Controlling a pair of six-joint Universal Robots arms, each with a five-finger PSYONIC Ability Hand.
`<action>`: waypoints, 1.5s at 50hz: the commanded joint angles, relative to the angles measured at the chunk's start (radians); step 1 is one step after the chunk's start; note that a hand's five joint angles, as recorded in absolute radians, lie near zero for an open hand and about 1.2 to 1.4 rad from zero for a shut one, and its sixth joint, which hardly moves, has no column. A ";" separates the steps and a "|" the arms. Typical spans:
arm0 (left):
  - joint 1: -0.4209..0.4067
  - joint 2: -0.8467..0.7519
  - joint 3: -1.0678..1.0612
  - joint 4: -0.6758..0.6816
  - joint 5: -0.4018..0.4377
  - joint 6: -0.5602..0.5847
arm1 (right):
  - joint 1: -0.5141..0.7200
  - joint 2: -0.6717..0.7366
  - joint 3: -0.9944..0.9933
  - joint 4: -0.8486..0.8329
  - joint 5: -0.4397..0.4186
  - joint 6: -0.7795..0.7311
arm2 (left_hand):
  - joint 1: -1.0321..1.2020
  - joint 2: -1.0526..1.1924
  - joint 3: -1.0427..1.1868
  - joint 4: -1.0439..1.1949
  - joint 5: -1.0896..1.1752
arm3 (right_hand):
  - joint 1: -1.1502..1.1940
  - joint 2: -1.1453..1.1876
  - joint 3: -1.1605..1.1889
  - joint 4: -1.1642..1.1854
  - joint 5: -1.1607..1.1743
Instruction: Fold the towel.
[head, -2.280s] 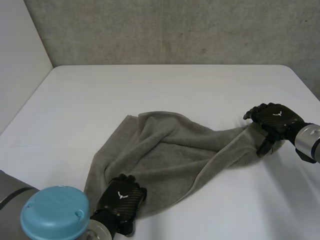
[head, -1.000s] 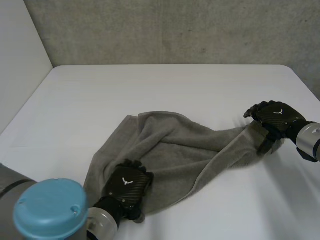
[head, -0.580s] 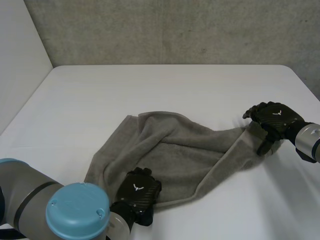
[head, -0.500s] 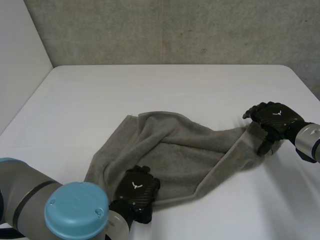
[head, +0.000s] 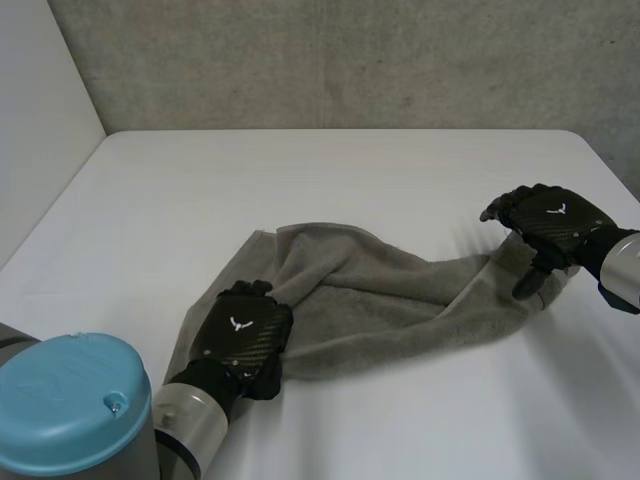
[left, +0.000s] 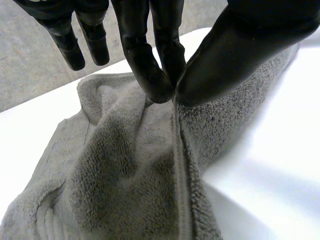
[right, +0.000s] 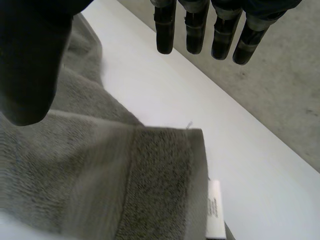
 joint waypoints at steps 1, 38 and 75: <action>0.003 -0.001 -0.023 -0.001 0.001 0.002 | 0.002 0.020 -0.038 0.068 -0.052 -0.030 | 0.115 0.050 -0.038 -0.047 0.048 | -0.036 -0.036 0.019 0.030 0.009; 0.046 0.051 -0.035 -0.058 0.001 0.017 | 0.027 0.025 -0.113 0.077 -0.027 -0.093 | 0.115 0.050 -0.038 -0.047 0.048 | 1.087 1.088 0.019 0.030 1.132; 0.233 -0.058 0.703 0.421 0.188 0.186 | 0.185 -0.103 -0.612 -0.364 0.227 0.347 | 0.115 0.050 -0.038 -0.047 0.048 | 1.087 1.088 0.019 0.030 1.132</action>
